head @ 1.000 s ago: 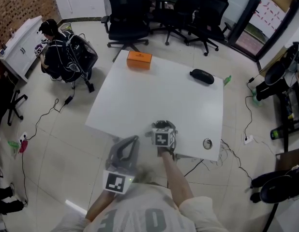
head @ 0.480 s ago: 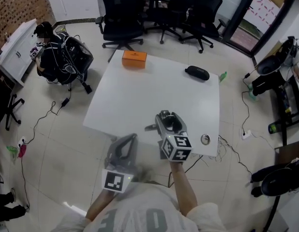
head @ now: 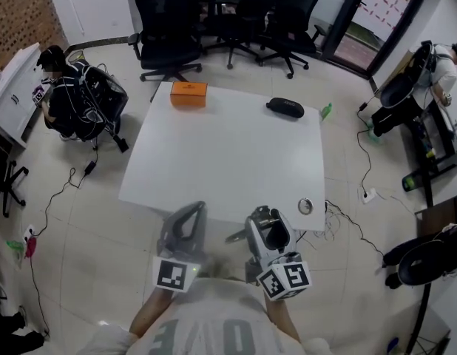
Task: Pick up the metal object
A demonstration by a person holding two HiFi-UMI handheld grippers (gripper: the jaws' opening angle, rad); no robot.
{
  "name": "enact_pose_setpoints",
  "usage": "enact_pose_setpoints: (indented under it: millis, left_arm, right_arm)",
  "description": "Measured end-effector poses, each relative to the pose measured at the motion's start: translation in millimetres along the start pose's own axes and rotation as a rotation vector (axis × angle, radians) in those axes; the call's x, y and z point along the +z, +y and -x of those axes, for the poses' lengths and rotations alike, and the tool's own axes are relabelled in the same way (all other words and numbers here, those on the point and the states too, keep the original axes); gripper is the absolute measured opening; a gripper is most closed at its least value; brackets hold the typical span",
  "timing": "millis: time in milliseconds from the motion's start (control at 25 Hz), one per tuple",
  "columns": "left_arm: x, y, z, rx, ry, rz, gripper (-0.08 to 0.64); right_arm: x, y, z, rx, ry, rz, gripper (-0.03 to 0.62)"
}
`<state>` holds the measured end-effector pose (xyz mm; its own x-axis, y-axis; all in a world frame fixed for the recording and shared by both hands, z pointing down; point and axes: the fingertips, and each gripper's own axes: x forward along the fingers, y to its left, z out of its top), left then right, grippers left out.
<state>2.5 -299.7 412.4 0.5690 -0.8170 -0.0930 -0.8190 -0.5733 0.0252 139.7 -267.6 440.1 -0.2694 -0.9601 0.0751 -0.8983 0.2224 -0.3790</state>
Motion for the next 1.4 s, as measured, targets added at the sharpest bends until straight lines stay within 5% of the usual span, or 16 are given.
enact_pose_setpoints:
  millis: [520, 880, 1400]
  left_arm:
    - [-10.7, -3.2, 16.9, -0.107, 0.027, 0.004, 0.002]
    - [-6.8, 13.8, 67.9, -0.022, 0.011, 0.024, 0.002]
    - [0.8, -82.5, 259.9, -0.037, 0.025, -0.026, 0.002]
  right_arm:
    - [-20.4, 7.2, 33.6, -0.106, -0.001, -0.061, 0.307]
    - [-41.1, 48.3, 64.0, -0.057, 0.014, -0.047, 0.307]
    - [-95.1, 102.5, 285.4, -0.122, -0.046, -0.146, 0.307]
